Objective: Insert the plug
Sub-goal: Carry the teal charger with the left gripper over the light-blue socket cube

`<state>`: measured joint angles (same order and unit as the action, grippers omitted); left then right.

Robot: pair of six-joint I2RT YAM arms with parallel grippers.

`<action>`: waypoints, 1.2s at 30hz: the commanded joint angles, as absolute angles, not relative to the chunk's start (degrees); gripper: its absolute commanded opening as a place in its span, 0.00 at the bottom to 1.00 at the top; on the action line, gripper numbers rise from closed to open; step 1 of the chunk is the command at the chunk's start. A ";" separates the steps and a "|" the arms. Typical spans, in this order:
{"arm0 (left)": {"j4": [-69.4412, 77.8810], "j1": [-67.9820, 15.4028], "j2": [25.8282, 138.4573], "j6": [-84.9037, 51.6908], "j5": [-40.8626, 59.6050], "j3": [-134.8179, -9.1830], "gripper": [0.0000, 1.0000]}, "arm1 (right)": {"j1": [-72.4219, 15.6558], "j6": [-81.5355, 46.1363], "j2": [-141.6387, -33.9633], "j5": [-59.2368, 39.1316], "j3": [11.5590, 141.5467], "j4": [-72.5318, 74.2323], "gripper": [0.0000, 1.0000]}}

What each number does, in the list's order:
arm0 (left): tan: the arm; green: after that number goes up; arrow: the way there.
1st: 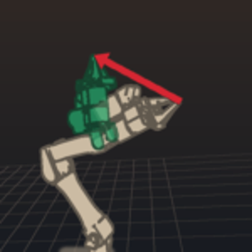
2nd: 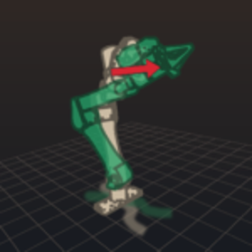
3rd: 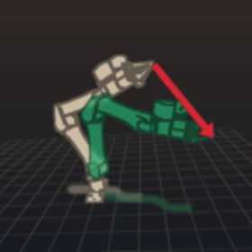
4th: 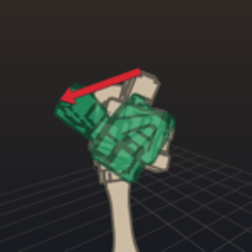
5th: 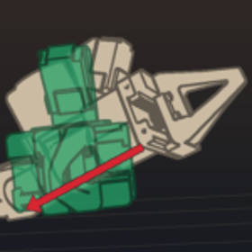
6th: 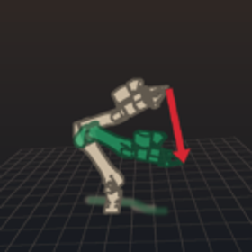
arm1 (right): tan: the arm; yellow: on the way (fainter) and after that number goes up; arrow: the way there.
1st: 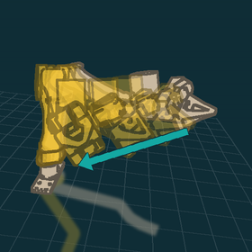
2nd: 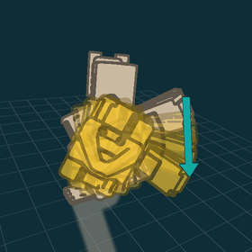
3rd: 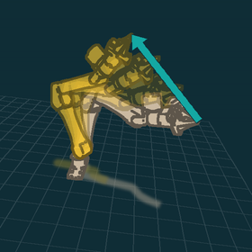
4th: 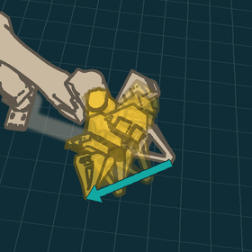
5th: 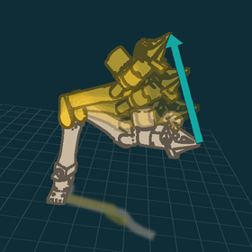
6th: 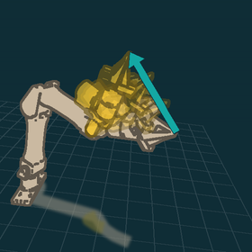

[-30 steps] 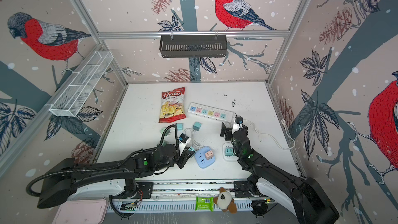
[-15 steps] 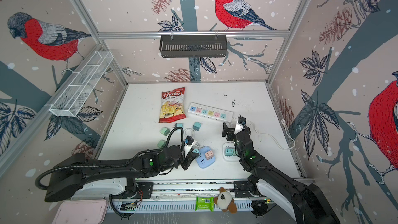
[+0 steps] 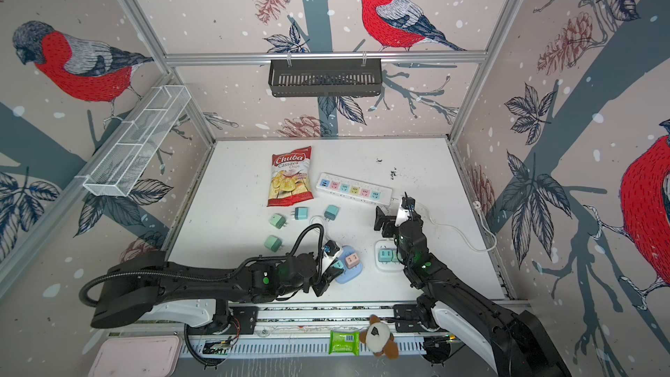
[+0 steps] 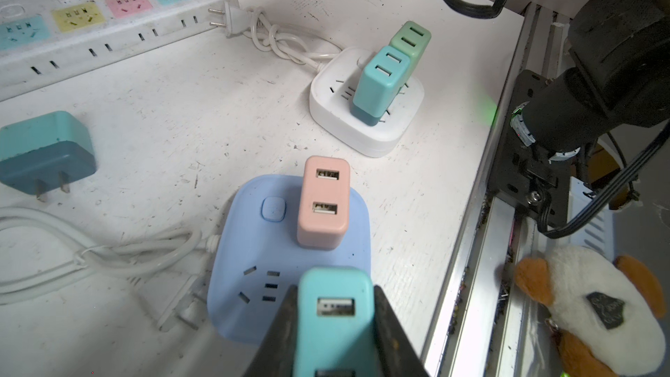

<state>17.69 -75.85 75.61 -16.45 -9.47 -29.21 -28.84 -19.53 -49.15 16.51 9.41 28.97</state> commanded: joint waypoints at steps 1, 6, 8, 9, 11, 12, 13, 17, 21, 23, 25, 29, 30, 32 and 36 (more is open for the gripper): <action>20.35 -75.94 76.38 -15.64 -11.57 -29.71 0.00 | -28.73 -20.11 -48.82 16.01 9.40 29.53 1.00; 20.82 -75.94 77.21 -15.48 -12.69 -29.69 0.00 | -28.55 -20.21 -48.64 15.82 9.32 29.52 1.00; 20.82 -75.92 77.58 -15.32 -12.91 -29.77 0.00 | -28.48 -20.30 -48.56 15.73 9.23 29.53 1.00; 20.89 -75.94 77.76 -15.29 -12.99 -29.85 0.00 | -28.48 -20.30 -48.58 15.67 9.27 29.49 1.00; 21.21 -75.94 78.27 -15.15 -13.01 -29.78 0.00 | -28.32 -20.24 -48.60 15.66 9.23 29.49 1.00; 21.32 -75.87 78.56 -15.13 -13.05 -29.86 0.00 | -28.30 -20.30 -48.60 15.55 9.23 29.49 1.00; 21.37 -75.90 78.93 -15.04 -13.01 -29.80 0.00 | -28.22 -20.30 -48.61 15.56 9.23 29.52 1.00; 21.59 -75.94 80.39 -14.94 -13.01 -30.04 0.00 | -28.17 -20.38 -48.61 15.47 9.23 29.52 1.00; 21.21 -75.94 81.21 -14.94 -12.70 -30.41 0.00 | -28.12 -20.35 -48.57 15.38 9.23 29.53 1.00; 20.51 -75.94 81.34 -14.63 -12.60 -30.60 0.00 | -28.06 -20.43 -48.59 15.38 9.23 29.53 1.00; 20.04 -75.92 81.39 -14.59 -12.37 -30.74 0.00 | -28.07 -20.47 -48.61 15.36 9.23 29.51 1.00; 19.73 -75.94 80.71 -14.88 -10.99 -29.89 0.00 | -27.99 -20.45 -48.54 15.22 9.23 29.38 1.00; 19.56 -75.93 80.54 -14.93 -10.48 -29.72 0.00 | -28.03 -20.48 -48.51 15.21 9.23 29.40 1.00; 18.29 -75.94 80.18 -14.82 -9.42 -29.62 0.00 | -27.86 -20.57 -48.45 15.17 9.23 29.43 1.00; 15.62 -75.94 78.23 -14.68 -8.71 -28.64 0.00 | -27.84 -20.52 -48.35 15.03 9.14 29.44 1.00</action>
